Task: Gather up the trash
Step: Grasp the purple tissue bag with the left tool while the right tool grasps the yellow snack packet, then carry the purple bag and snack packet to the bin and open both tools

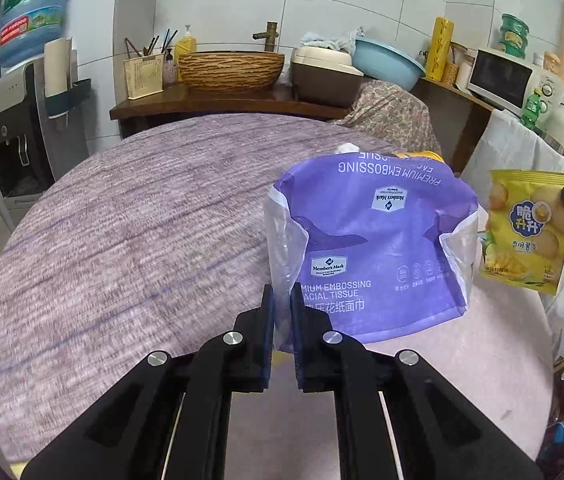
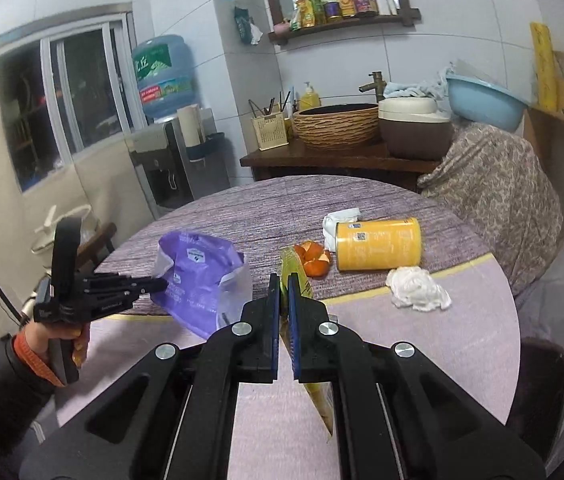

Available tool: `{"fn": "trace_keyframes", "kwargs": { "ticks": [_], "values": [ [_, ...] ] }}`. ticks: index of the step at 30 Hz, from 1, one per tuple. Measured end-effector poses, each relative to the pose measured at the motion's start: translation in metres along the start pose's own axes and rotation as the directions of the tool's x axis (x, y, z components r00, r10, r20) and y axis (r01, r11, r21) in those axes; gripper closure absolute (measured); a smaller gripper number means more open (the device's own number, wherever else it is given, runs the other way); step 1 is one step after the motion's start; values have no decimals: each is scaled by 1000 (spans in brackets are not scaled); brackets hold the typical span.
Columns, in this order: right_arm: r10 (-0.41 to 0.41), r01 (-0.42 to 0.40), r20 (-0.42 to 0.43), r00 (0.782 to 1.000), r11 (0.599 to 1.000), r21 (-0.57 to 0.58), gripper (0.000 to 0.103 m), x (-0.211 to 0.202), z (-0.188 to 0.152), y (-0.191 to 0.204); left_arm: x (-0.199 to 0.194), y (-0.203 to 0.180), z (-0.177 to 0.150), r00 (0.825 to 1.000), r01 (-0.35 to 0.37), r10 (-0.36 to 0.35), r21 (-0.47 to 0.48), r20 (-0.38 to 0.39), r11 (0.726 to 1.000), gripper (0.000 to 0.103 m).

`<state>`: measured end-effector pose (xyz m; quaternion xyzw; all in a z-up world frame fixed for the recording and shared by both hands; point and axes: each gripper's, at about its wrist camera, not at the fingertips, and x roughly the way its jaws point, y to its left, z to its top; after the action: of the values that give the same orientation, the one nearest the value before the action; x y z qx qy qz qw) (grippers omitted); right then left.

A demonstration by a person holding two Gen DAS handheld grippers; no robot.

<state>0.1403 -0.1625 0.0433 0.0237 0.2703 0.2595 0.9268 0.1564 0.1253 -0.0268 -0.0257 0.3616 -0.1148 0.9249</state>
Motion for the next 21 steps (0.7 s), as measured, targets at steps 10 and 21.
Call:
{"fn": "trace_keyframes", "kwargs": {
  "ticks": [10,21],
  "values": [
    [-171,155,107,979,977,149,98,-100,-24,-80,-6,-115,13,992,116,-123,180,28,977,94],
    [-460,470,-123,879,799,376,98,-97,-114,-231,50,-269,24,968,249,-237,364,-80,897,94]
  ]
}}
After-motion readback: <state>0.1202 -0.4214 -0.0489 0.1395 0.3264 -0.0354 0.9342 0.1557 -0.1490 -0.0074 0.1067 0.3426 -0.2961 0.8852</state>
